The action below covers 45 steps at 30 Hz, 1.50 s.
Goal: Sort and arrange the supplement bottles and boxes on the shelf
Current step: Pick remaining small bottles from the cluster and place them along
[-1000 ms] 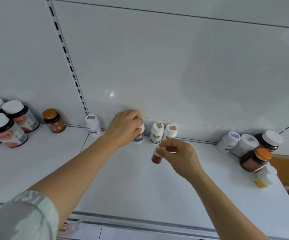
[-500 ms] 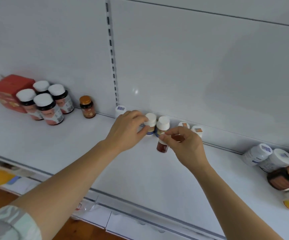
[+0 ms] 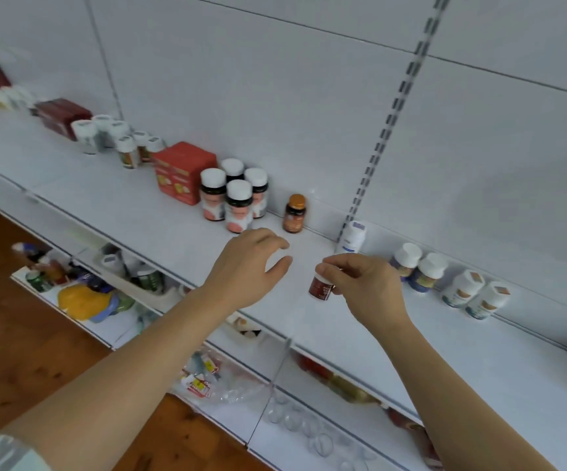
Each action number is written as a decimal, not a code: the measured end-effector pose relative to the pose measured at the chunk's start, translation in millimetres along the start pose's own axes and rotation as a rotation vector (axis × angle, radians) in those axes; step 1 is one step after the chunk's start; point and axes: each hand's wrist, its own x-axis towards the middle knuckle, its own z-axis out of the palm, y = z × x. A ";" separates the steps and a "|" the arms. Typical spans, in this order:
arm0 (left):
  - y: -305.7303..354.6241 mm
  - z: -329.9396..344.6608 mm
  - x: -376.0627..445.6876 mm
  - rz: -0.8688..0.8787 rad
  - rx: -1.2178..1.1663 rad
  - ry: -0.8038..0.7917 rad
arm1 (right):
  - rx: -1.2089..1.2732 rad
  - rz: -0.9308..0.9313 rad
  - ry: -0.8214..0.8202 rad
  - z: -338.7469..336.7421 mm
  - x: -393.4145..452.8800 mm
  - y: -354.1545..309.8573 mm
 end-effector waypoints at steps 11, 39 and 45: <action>-127.0 -102.6 -73.3 -0.182 0.039 0.008 | -0.118 -0.077 -0.189 153.9 3.5 -64.2; -501.6 -283.3 -27.9 -0.500 0.335 0.038 | -0.197 -0.631 -0.308 541.9 225.1 -220.3; -593.7 -327.2 -13.0 -0.424 0.307 0.038 | -0.216 -0.600 -0.206 620.6 249.1 -264.6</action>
